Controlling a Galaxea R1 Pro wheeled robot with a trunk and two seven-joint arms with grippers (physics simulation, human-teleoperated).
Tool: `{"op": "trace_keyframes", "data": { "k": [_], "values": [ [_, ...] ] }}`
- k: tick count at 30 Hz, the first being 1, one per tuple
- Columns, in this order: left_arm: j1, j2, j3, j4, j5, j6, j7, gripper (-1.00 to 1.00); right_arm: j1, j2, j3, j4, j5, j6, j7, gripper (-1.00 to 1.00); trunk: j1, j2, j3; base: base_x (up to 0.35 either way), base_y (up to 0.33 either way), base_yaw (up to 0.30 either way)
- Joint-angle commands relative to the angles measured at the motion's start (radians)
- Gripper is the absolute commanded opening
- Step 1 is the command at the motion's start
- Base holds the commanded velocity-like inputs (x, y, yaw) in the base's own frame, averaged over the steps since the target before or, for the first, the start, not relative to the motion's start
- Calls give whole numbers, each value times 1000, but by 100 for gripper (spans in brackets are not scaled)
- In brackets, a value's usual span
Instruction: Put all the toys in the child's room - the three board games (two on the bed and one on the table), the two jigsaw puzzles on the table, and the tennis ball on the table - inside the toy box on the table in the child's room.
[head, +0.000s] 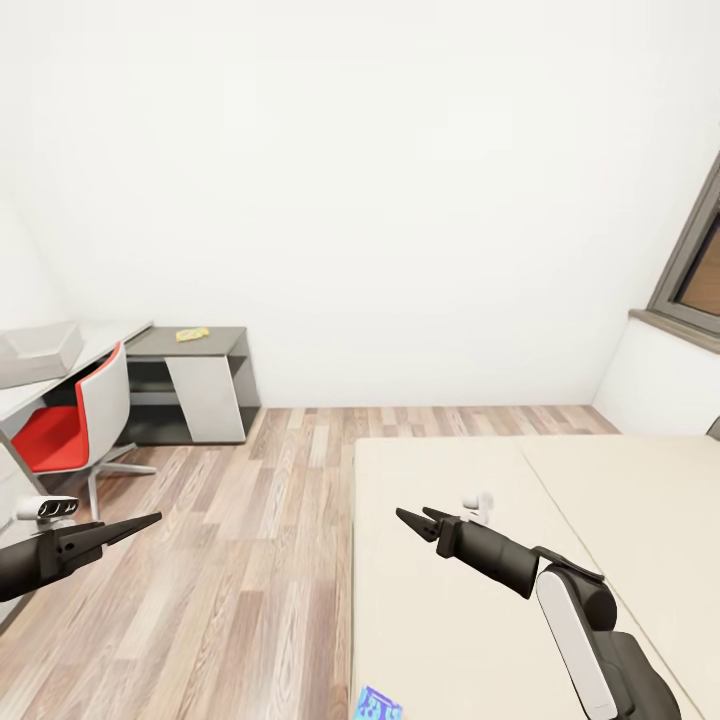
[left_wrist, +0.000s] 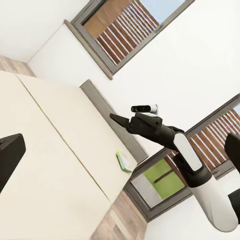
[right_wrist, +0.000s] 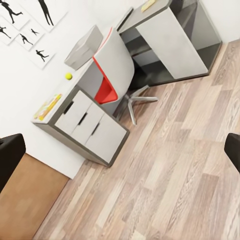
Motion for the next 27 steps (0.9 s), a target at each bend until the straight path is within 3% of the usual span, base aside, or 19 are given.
{"op": "trace_keyframes", "data": {
  "k": [1,27],
  "values": [
    [-1,0,0,0,-1,11,-4,100,-1,0,-1,0,-3,7,1,100,1,-2,-1,0,0,0],
    [-1,-1,0,0,0,11,-4,100,-1,-1,-3,0,-3,7,1,100,1,-2,43,0,0,0]
  ]
}}
